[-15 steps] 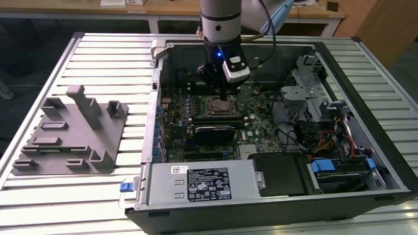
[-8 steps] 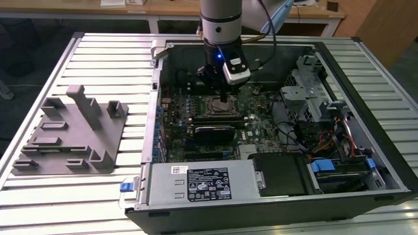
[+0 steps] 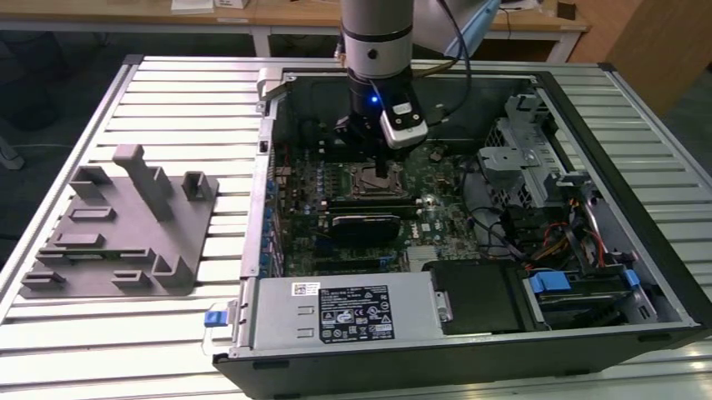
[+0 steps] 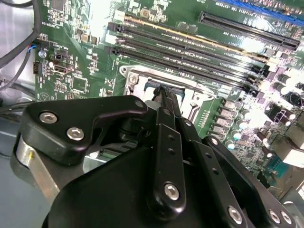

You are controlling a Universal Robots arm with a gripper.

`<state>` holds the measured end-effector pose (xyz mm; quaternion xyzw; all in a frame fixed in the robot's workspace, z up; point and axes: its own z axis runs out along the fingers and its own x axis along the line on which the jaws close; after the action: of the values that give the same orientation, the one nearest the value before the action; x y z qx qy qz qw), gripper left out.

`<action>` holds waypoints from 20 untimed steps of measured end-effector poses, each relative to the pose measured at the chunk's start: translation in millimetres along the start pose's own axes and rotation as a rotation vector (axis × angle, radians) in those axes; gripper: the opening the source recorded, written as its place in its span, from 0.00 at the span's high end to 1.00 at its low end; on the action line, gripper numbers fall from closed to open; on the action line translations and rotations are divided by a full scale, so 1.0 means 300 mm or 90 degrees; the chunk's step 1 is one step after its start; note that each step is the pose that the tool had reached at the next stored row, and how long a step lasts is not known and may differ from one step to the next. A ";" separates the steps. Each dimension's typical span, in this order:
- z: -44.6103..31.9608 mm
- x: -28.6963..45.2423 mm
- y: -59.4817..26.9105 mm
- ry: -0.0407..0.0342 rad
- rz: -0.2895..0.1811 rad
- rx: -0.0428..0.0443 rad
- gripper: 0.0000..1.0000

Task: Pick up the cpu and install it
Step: 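Install the second cpu locking lever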

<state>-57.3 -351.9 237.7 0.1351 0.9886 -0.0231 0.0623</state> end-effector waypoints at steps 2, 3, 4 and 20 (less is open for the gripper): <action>0.000 -0.002 -0.006 0.0000 0.000 0.0001 0.89; 0.001 -0.002 -0.009 0.0000 0.000 0.0000 0.89; 0.001 -0.003 -0.012 0.0000 0.000 0.0000 0.89; 0.005 -0.016 -0.061 0.0017 0.000 -0.0059 0.89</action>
<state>-57.3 -370.8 237.3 0.1348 0.9888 -0.0183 0.0617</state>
